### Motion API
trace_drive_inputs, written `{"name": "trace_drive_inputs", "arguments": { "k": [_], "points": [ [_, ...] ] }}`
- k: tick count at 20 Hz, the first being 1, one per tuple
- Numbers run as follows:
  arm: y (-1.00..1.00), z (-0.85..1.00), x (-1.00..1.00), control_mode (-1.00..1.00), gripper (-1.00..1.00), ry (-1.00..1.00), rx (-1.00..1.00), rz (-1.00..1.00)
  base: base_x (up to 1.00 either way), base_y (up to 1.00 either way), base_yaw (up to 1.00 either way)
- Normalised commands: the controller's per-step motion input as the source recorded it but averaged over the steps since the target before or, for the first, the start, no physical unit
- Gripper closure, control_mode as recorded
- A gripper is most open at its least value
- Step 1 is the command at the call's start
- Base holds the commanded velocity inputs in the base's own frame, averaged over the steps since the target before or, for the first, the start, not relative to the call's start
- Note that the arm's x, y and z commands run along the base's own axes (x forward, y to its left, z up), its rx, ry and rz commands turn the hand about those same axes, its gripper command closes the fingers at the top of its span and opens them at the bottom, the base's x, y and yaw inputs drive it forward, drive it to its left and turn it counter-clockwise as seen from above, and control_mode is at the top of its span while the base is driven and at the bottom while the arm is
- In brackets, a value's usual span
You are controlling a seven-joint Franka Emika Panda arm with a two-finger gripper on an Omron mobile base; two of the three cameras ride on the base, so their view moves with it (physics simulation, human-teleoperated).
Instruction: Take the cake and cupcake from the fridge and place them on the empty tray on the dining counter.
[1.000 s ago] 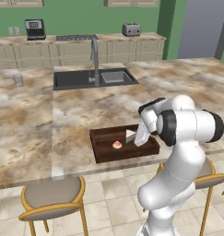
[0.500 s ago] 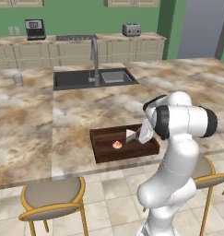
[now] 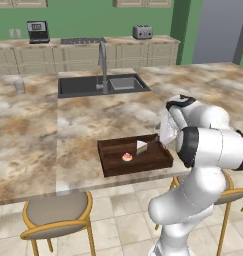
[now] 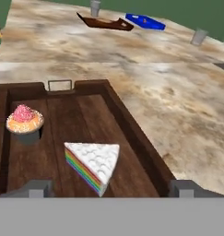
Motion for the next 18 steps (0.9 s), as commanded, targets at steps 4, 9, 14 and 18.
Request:
{"name": "trace_drive_inputs", "arguments": {
  "k": [4, 9, 14, 18],
  "points": [
    [0.0, 1.0, -0.96, -1.0, -1.0, 0.0, -0.09, 0.0, 0.0, 0.0, 0.0],
    [0.0, 1.0, -1.0, -1.0, -1.0, -0.03, -0.08, 0.0, 0.0, 0.0, 0.0],
    [-0.09, 1.0, -1.0, -1.0, -1.0, -0.27, -0.08, -0.12, 0.0, 0.0, 0.0],
    [-0.14, 0.91, -1.0, -1.0, -1.0, -0.57, -0.09, -0.17, 0.0, 0.0, 0.0]
  ]
}}
